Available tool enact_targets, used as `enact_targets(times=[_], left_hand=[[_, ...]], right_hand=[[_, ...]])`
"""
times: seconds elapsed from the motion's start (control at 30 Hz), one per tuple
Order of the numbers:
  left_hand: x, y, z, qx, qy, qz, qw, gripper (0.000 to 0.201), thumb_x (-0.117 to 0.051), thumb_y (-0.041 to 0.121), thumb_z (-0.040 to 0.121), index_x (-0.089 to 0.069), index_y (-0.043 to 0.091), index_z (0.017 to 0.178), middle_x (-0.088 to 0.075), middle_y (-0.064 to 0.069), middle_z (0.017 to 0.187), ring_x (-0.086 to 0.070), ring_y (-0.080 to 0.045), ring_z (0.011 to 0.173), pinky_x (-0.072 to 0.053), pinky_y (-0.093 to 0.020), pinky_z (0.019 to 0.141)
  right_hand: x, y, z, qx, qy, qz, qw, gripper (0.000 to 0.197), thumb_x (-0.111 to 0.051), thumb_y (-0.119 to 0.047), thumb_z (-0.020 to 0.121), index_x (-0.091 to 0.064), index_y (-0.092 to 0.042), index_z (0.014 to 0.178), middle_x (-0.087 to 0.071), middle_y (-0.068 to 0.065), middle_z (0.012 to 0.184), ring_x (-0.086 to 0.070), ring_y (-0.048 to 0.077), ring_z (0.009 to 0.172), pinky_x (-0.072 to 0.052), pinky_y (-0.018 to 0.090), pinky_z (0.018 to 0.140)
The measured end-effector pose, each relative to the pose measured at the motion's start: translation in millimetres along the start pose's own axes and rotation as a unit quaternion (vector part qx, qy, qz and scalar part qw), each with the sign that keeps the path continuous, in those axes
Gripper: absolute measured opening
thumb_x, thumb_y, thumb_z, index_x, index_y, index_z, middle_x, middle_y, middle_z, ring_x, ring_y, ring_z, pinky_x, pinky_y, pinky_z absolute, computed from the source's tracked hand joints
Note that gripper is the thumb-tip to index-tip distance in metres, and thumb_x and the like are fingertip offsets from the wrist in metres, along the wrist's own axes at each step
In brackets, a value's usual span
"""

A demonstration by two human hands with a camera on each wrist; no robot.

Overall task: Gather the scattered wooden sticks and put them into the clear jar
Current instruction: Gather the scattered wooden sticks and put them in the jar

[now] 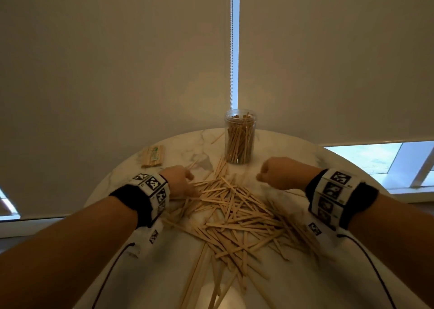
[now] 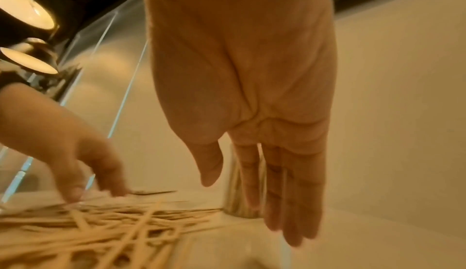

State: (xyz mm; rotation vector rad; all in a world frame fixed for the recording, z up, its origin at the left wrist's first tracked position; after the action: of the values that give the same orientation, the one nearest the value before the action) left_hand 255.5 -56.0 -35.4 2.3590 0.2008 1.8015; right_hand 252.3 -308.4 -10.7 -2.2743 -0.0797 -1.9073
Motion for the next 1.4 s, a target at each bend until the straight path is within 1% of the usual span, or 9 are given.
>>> enact_targets(times=[0.2,0.33,0.43,0.5,0.6,0.8,1.1,1.23,1.4], left_hand=[[-11,-42,-21,0.063,-0.029,0.101,0.993,0.084,-0.064,0.075,0.074,-0.057,0.016,0.134,-0.058,-0.006,0.135,-0.056,-0.024,0.12,-0.047,-0.032,0.098],[-20,-21,-15,0.037,0.006,0.087,0.995,0.072,-0.061,0.07,0.081,-0.063,0.009,0.118,-0.065,-0.009,0.119,-0.061,-0.023,0.105,-0.052,-0.033,0.087],[-25,0,-10,0.025,0.024,0.083,0.996,0.061,-0.057,0.068,0.085,-0.057,0.007,0.083,-0.067,-0.014,0.106,-0.059,-0.023,0.086,-0.045,-0.03,0.068],[-27,9,-7,0.023,0.031,0.083,0.996,0.061,-0.054,0.07,0.086,-0.05,0.01,0.074,-0.063,-0.012,0.095,-0.061,-0.027,0.09,-0.041,-0.03,0.07],[-29,16,-2,0.012,0.035,0.077,0.996,0.063,-0.056,0.074,0.082,-0.055,0.01,0.082,-0.062,-0.009,0.092,-0.063,-0.029,0.097,-0.046,-0.033,0.076],[-29,20,4,-0.009,0.031,0.036,0.999,0.051,-0.068,0.058,0.084,-0.05,0.013,0.066,-0.052,-0.003,0.065,-0.053,-0.023,0.069,-0.04,-0.029,0.062],[-22,44,-7,-0.025,0.002,0.132,0.991,0.035,-0.068,0.038,0.092,-0.063,0.004,0.085,-0.046,-0.001,0.064,-0.051,-0.021,0.079,-0.042,-0.031,0.07],[-20,44,-7,-0.01,-0.003,0.148,0.989,0.041,-0.067,0.037,0.093,-0.048,0.01,0.067,-0.046,-0.002,0.065,-0.05,-0.02,0.068,-0.04,-0.029,0.06],[-10,35,-10,0.002,0.011,0.071,0.997,0.022,-0.059,0.024,0.097,-0.064,0.003,0.099,-0.056,-0.006,0.078,-0.051,-0.02,0.066,-0.036,-0.023,0.048]], right_hand=[[-23,55,-55,-0.097,-0.136,-0.079,0.983,0.094,-0.033,-0.082,0.083,-0.058,-0.004,0.13,-0.06,0.009,0.13,-0.056,0.021,0.102,-0.044,0.029,0.085],[-33,24,-70,-0.067,-0.145,-0.073,0.984,0.09,-0.038,-0.088,0.075,-0.065,-0.008,0.108,-0.063,0.006,0.11,-0.059,0.02,0.096,-0.046,0.029,0.085],[-42,0,-64,-0.038,-0.126,-0.083,0.988,0.099,-0.05,-0.09,0.065,-0.062,-0.007,0.118,-0.063,0.005,0.11,-0.058,0.021,0.096,-0.048,0.031,0.084],[-46,-12,-58,-0.017,-0.11,-0.084,0.99,0.096,-0.057,-0.085,0.067,-0.06,-0.006,0.122,-0.062,0.007,0.116,-0.057,0.023,0.101,-0.05,0.032,0.087],[-45,-27,-47,0.008,-0.077,-0.057,0.995,0.082,-0.062,-0.073,0.077,-0.06,-0.004,0.121,-0.064,0.007,0.109,-0.056,0.022,0.091,-0.046,0.03,0.077],[-37,-26,-38,0.025,-0.04,-0.072,0.996,0.058,-0.066,-0.054,0.087,-0.064,-0.003,0.116,-0.061,0.007,0.1,-0.053,0.023,0.086,-0.04,0.028,0.072],[-35,-12,-38,0.021,-0.021,-0.083,0.996,0.033,-0.064,-0.034,0.093,-0.065,-0.005,0.108,-0.055,0.005,0.089,-0.05,0.022,0.081,-0.038,0.026,0.069],[-27,-4,-42,0.016,0.015,-0.065,0.998,0.02,-0.054,-0.021,0.094,-0.064,-0.007,0.106,-0.061,0.007,0.095,-0.053,0.023,0.082,-0.037,0.025,0.063],[-6,4,-48,0.006,0.068,-0.012,0.998,0.017,-0.05,-0.014,0.094,-0.066,-0.01,0.1,-0.069,0.01,0.095,-0.064,0.028,0.084,-0.053,0.036,0.071]])
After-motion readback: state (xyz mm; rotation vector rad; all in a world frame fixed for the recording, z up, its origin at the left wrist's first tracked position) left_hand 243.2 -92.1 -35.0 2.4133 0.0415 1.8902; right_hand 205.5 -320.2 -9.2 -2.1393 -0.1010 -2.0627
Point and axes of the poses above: each hand's wrist, its own z-axis towards the middle knuckle, its own x-axis out of the back of the hand, y = z × x, the point moved 8 cm from there along z, towards the middle knuckle
